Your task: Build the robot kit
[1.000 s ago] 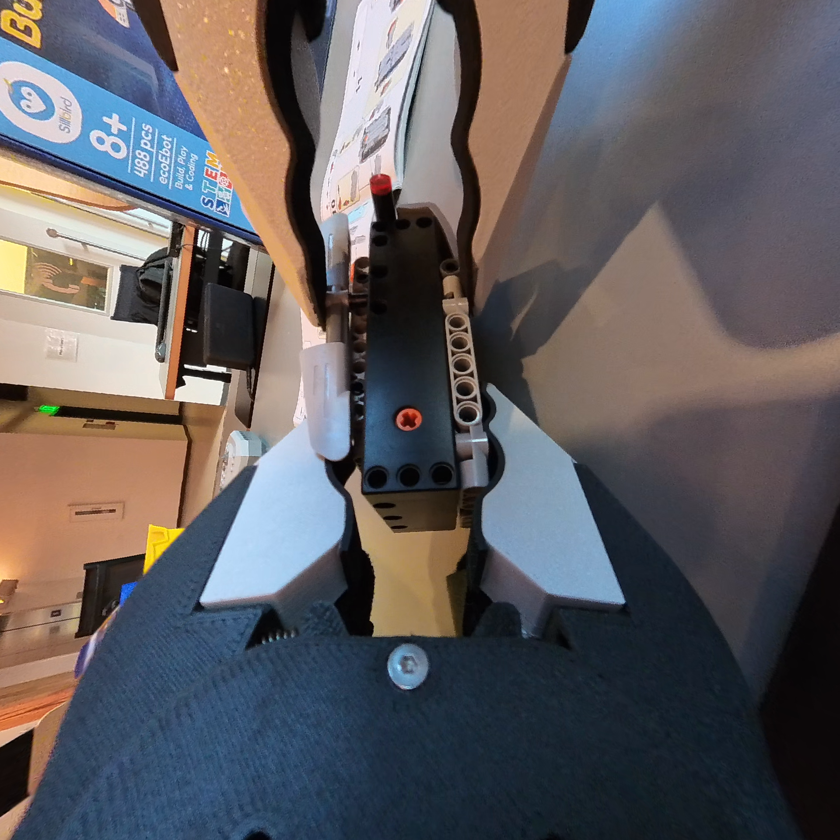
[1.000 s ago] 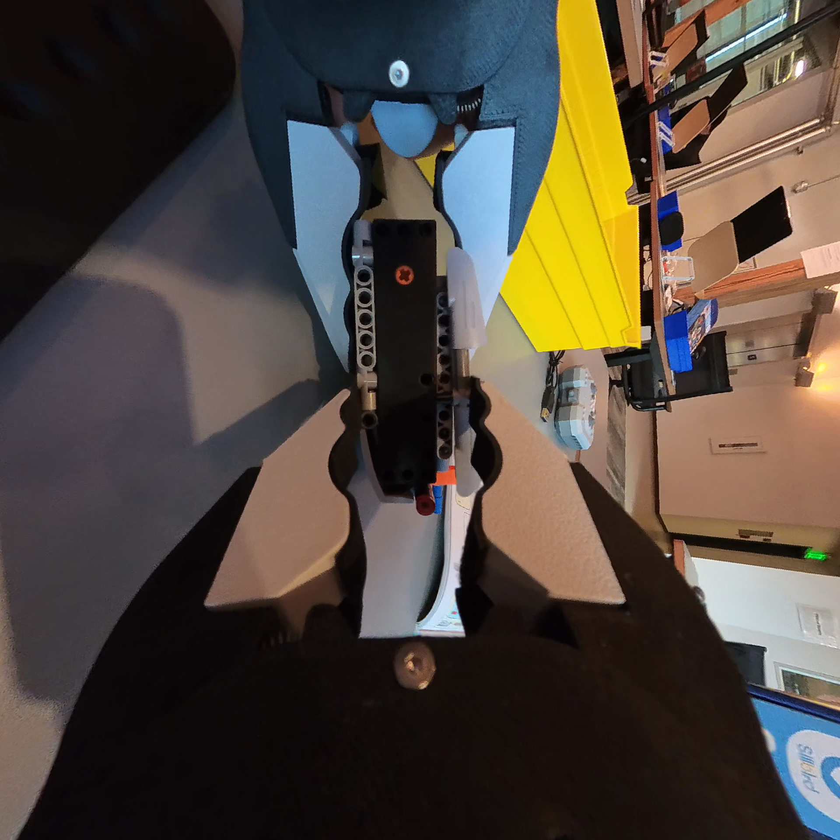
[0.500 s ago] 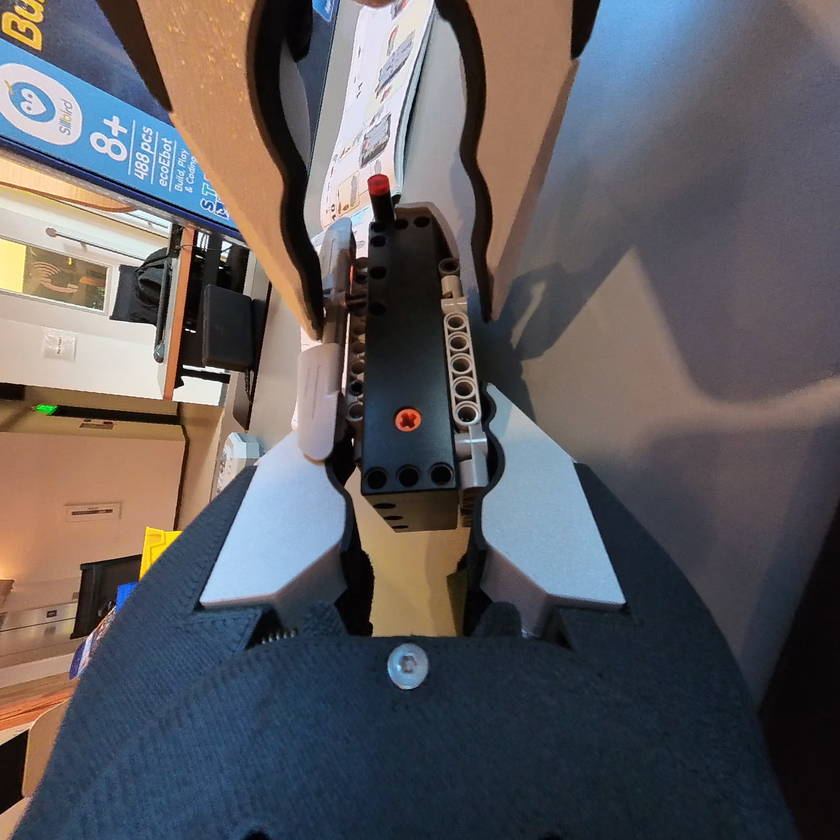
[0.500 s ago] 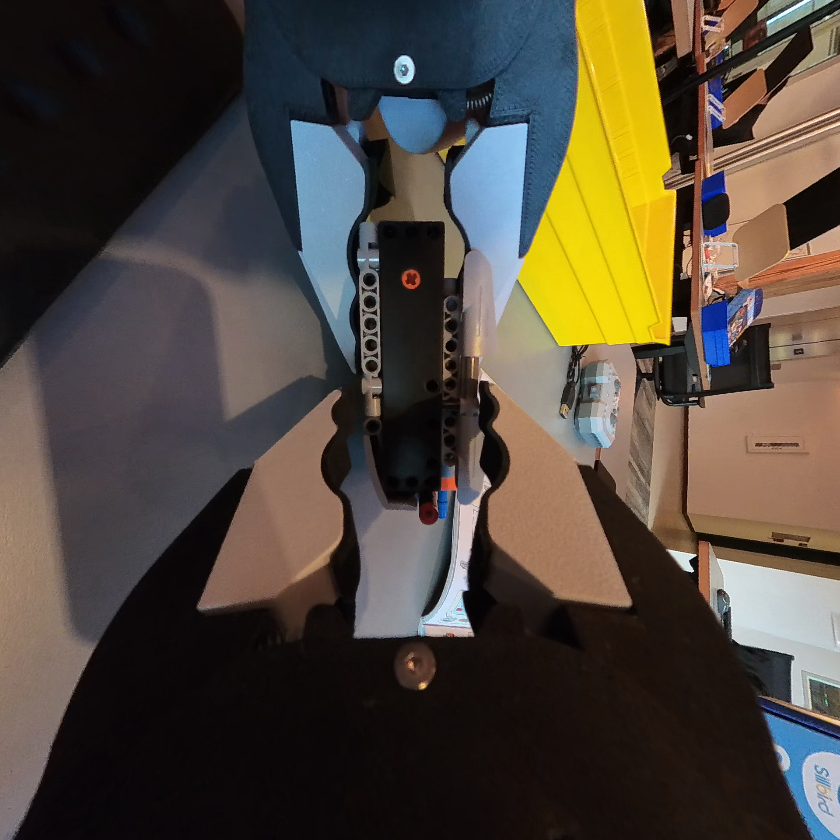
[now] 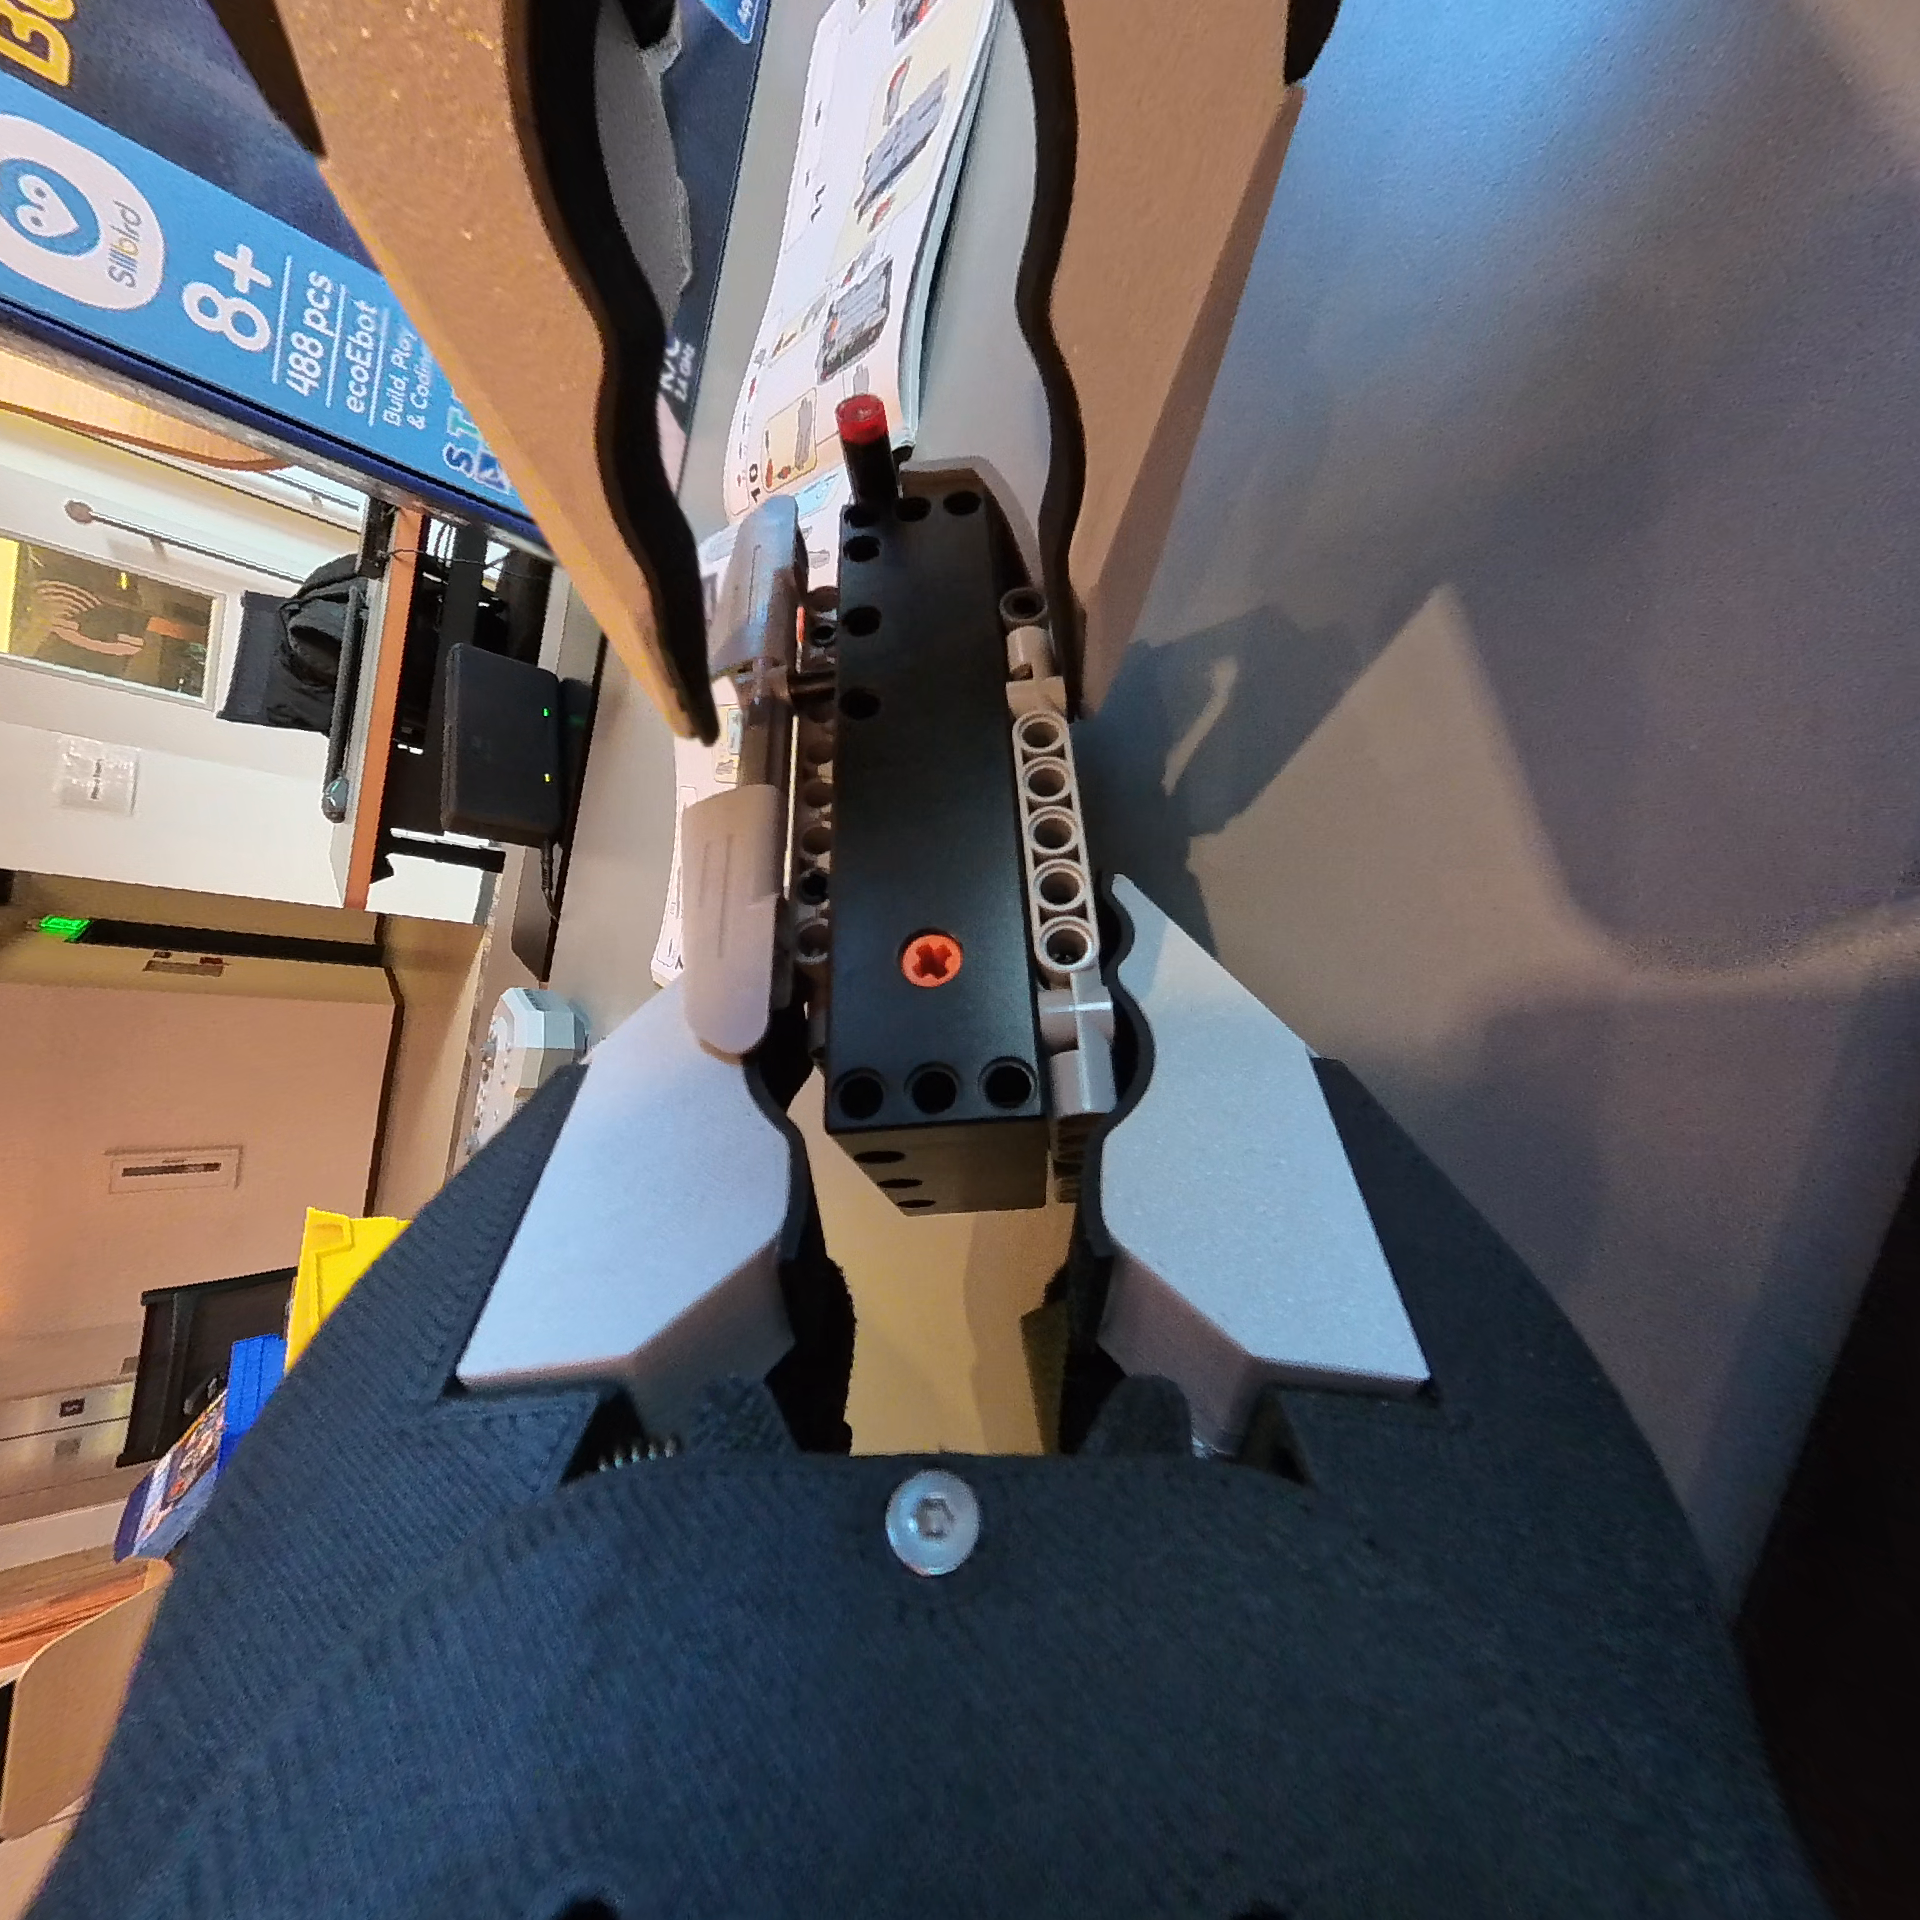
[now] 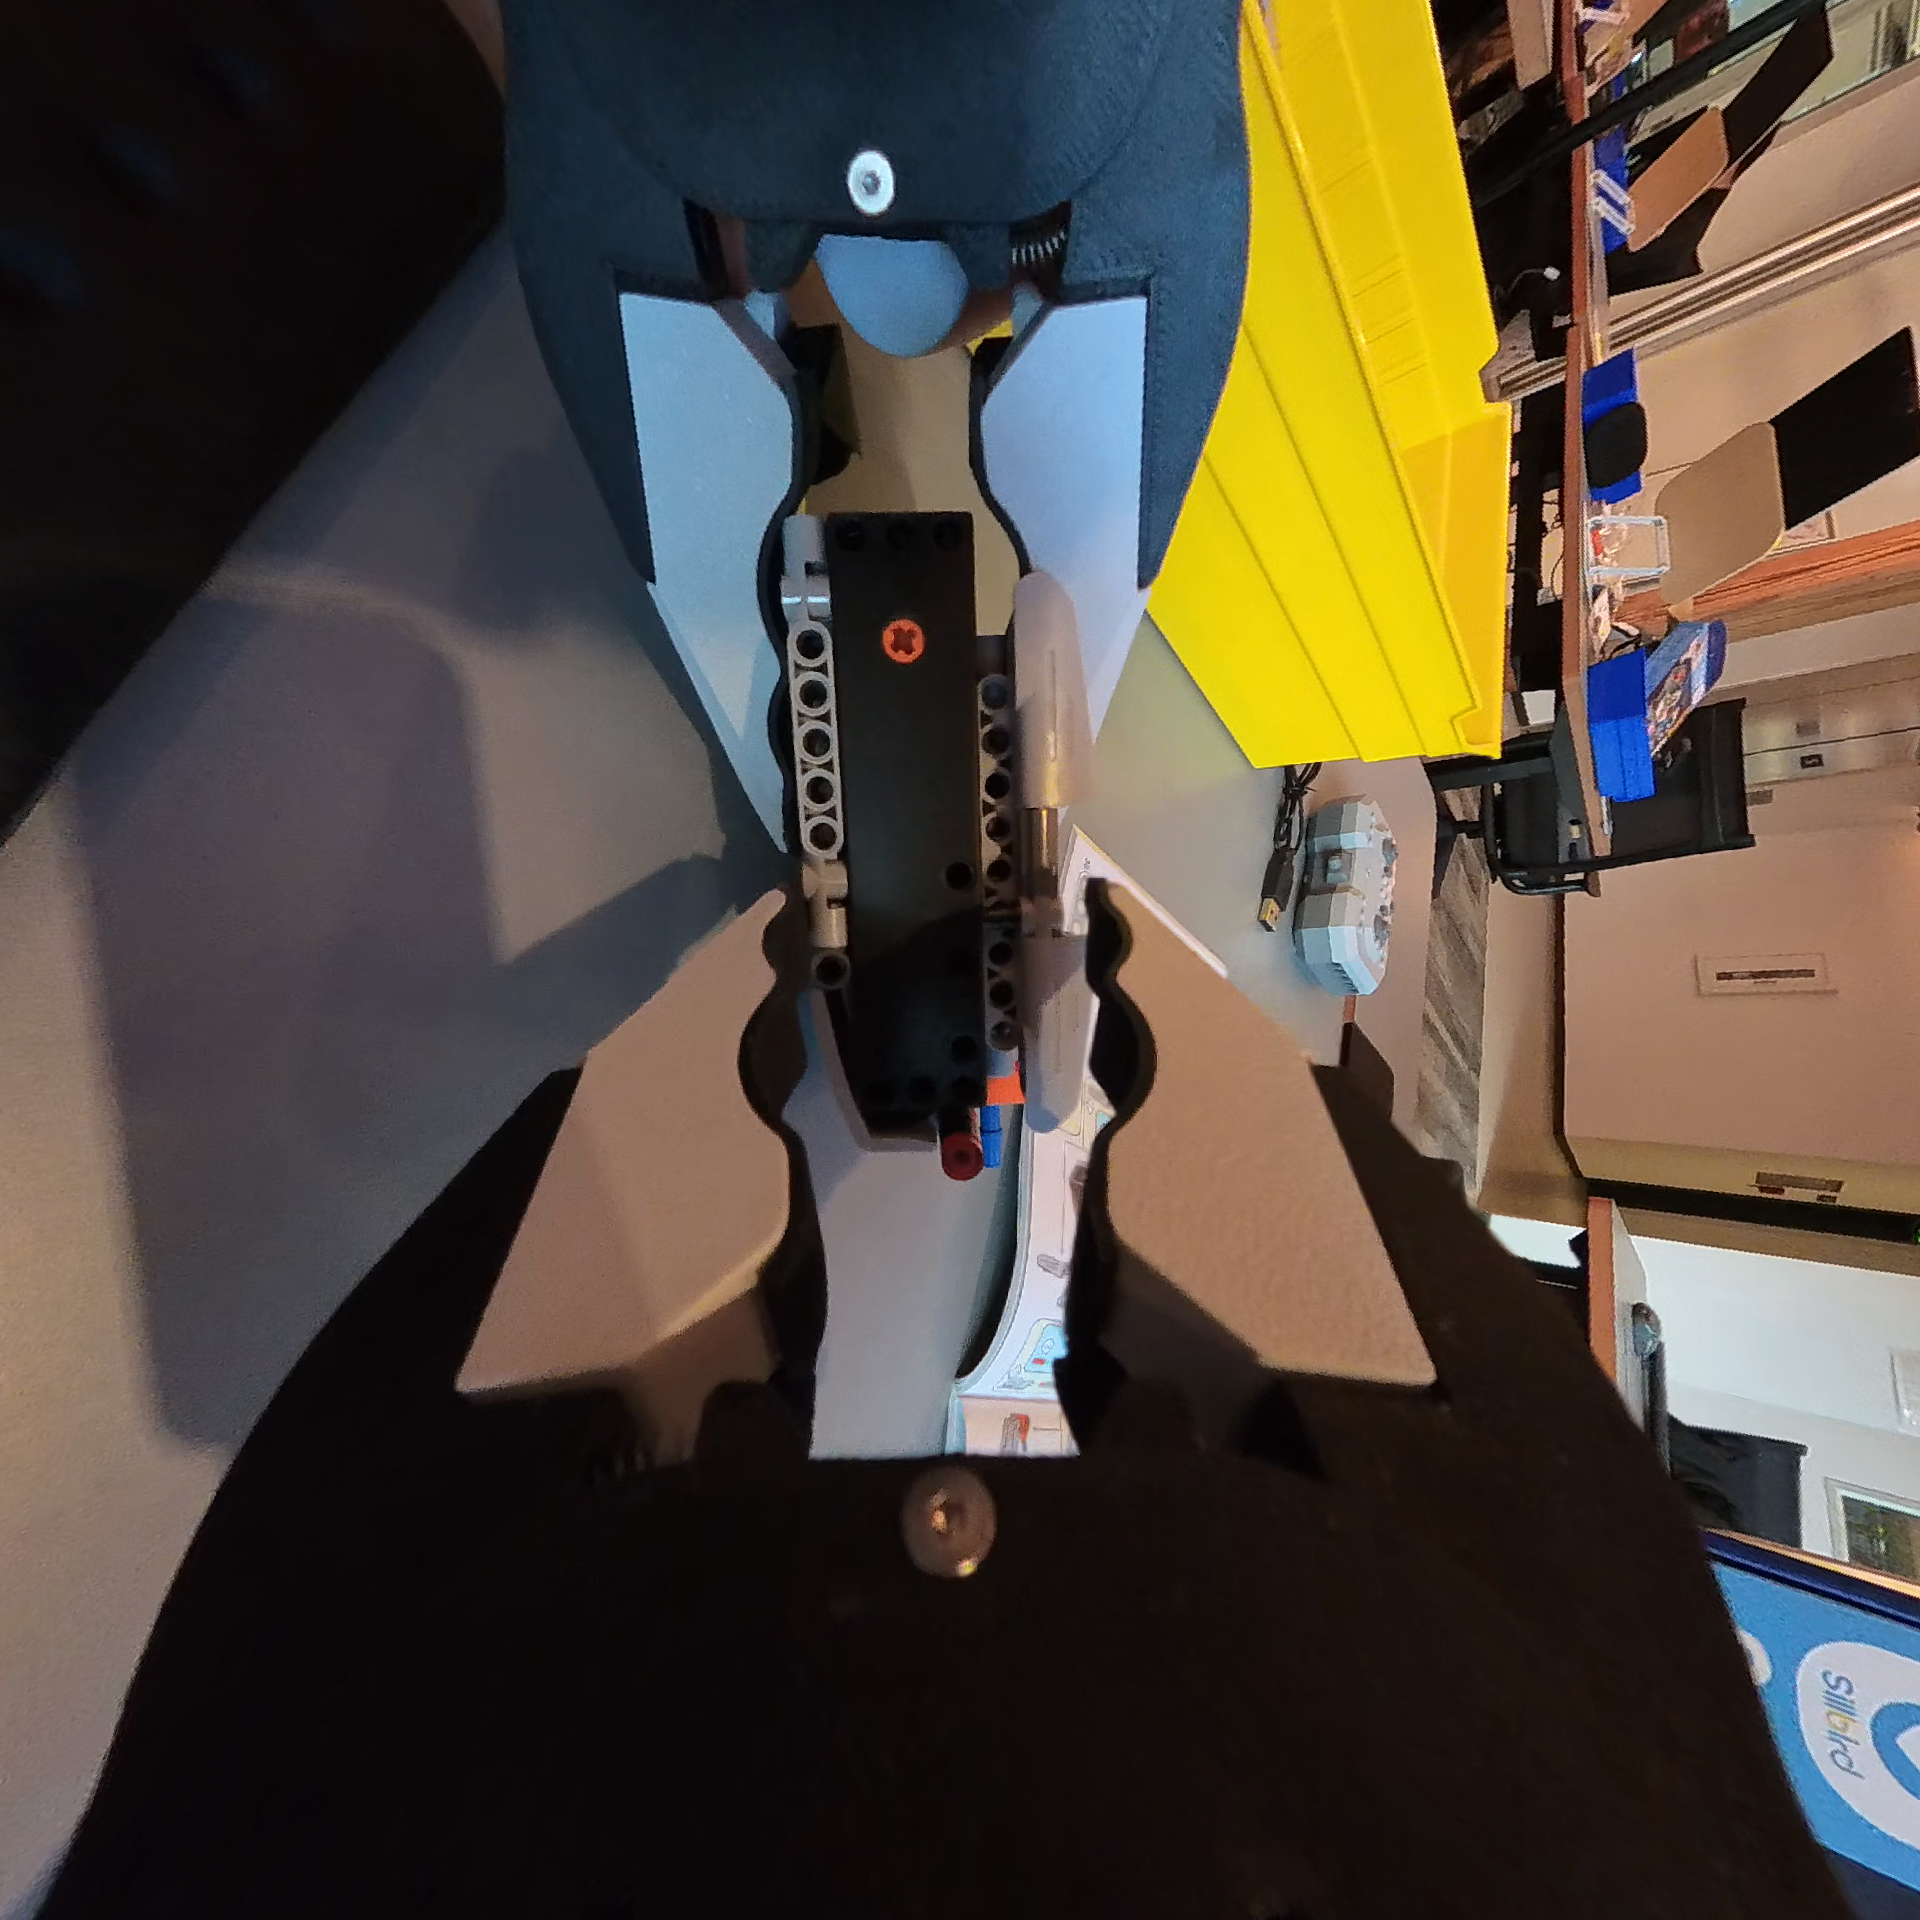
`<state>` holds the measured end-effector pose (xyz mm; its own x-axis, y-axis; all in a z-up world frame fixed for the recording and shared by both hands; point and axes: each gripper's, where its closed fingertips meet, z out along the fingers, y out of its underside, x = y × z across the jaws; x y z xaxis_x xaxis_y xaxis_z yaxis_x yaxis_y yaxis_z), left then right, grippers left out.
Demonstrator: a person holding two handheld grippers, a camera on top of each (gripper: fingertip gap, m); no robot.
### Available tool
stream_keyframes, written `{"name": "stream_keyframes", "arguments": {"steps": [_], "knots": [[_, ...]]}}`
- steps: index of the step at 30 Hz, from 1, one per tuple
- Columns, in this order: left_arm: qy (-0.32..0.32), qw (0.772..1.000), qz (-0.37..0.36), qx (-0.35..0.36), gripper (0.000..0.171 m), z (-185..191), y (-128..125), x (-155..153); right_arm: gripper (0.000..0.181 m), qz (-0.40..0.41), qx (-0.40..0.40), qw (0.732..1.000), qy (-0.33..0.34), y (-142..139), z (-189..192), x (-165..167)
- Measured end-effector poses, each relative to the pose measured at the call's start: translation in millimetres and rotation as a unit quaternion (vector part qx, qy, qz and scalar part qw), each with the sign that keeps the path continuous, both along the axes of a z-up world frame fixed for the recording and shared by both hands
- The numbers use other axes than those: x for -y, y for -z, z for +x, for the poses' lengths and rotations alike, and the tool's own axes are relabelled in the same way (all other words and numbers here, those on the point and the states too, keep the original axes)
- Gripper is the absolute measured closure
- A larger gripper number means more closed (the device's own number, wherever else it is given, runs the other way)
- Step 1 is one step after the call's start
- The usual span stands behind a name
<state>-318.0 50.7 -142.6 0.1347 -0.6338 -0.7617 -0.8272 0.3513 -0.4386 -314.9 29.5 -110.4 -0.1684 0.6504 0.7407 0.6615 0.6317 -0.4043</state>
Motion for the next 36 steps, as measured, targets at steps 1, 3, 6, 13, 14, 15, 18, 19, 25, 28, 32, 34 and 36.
{"name": "stream_keyframes", "arguments": {"steps": [1, 3, 6, 13, 14, 15, 18, 19, 25, 28, 32, 34, 36], "knots": [[0.0, 1.0, -0.001, 0.0, 0.12, 0.0, 0.0, -0.1, 0.13, 0.001, 0.002, 1.0, 0.001, 0.0, 0.1, 0.2], [0.0, 1.0, 0.0, -0.002, 0.12, -0.1, -0.1, -0.2, 0.131, 0.001, 0.005, 1.0, 0.004, 0.3, 0.0, 0.6], [0.0, 1.0, 0.003, -0.004, 0.12, 0.0, -0.1, -0.1, 0.131, -0.002, 0.011, 1.0, 0.009, 0.9, -0.2, 0.7], [-0.002, 1.0, 0.024, -0.01, 0.12, 1.1, -0.9, 0.7, 0.133, -0.021, 0.022, 0.999, 0.014, 4.2, 0.3, 2.1], [-0.002, 1.0, 0.024, -0.011, 0.12, 1.1, -1.0, 0.7, 0.133, -0.022, 0.022, 0.999, 0.015, 4.3, 0.2, 2.0], [-0.002, 1.0, 0.024, -0.012, 0.12, 1.1, -0.9, 0.6, 0.133, -0.023, 0.023, 0.999, 0.016, 4.3, 0.1, 1.8], [-0.002, 1.0, 0.025, -0.015, 0.121, 1.3, -0.9, 0.7, 0.133, -0.028, 0.025, 0.999, 0.018, 4.6, 0.4, 1.5], [-0.001, 0.999, 0.028, -0.017, 0.12, 1.7, -1.0, 0.8, 0.133, -0.027, 0.028, 0.999, 0.016, 4.7, 0.6, 1.6], [-0.003, 0.999, 0.036, -0.023, 0.12, 2.2, -1.1, 0.8, 0.134, -0.02, 0.032, 0.999, 0.011, 4.8, 0.6, 1.7], [-0.003, 0.999, 0.032, -0.024, 0.12, 2.6, -1.0, 1.0, 0.134, -0.029, 0.023, 0.999, 0.007, 4.7, 0.8, 2.0], [0.003, 0.999, 0.033, -0.028, 0.12, 2.4, -0.9, 0.6, 0.134, -0.022, 0.007, 1.0, 0.0, 4.7, 0.5, 1.8], [0.005, 0.999, 0.034, -0.028, 0.12, 2.6, -1.1, 0.6, 0.134, -0.016, 0.0, 1.0, 0.001, 4.9, 0.8, 1.7], [0.007, 0.999, 0.036, -0.028, 0.12, 2.7, -1.1, 0.6, 0.134, -0.009, -0.008, 1.0, 0.002, 5.1, 0.8, 1.9]]}}
